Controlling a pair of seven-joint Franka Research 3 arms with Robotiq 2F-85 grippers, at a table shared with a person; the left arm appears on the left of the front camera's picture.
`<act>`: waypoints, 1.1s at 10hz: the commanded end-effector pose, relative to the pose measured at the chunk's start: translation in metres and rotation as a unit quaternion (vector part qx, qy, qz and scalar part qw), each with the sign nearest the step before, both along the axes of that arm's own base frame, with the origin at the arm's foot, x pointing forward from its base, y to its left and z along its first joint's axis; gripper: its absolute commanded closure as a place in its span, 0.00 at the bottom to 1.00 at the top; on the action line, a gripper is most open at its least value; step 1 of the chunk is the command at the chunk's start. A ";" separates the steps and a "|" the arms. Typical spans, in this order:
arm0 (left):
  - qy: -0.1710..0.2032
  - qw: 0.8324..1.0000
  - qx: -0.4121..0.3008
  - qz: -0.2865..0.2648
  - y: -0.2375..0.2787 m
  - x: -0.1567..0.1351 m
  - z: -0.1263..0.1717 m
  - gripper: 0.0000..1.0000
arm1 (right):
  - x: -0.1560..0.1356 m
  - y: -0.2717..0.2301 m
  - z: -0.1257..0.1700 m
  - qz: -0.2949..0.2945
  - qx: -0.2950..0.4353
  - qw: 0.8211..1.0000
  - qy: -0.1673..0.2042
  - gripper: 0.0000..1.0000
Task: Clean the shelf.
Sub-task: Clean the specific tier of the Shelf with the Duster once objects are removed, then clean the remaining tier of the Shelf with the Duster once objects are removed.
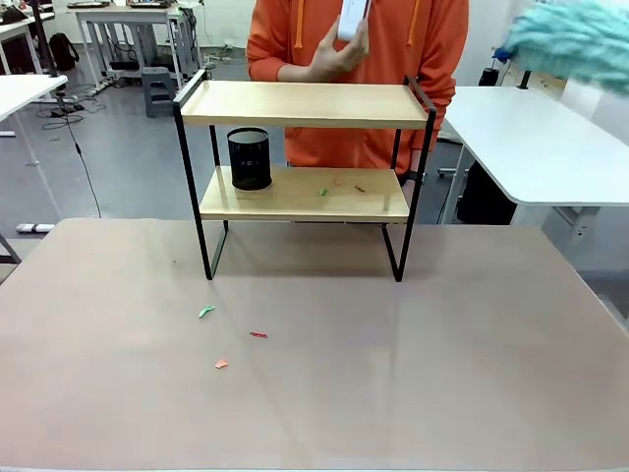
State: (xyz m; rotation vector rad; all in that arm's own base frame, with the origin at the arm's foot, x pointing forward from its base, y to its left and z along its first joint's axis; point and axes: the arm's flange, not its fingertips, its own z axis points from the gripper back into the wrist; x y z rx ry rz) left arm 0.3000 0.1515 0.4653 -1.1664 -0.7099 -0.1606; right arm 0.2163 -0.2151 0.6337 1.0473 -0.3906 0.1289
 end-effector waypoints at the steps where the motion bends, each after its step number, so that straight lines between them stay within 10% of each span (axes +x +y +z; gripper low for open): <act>1: -0.015 1.000 -0.008 0.000 -0.002 0.001 0.001 0.00 | -0.003 0.006 -0.051 -0.060 0.019 0.996 0.058 0.88; 4: -0.015 1.000 -0.008 0.000 -0.002 0.001 0.001 0.00 | 0.005 0.015 -0.128 -0.077 0.008 0.985 0.156 0.88; 5: -0.015 1.000 -0.008 0.000 -0.002 0.001 0.001 0.00 | 0.037 0.046 -0.145 -0.084 -0.131 0.971 0.184 0.88; 6: -0.015 1.000 -0.008 0.000 -0.002 0.001 0.001 0.00 | -0.009 -0.003 -0.125 -0.068 0.023 0.989 0.133 0.88; 11: -0.015 1.000 -0.008 0.000 -0.002 0.001 0.001 0.00 | -0.009 -0.003 -0.125 -0.068 0.023 0.989 0.133 0.88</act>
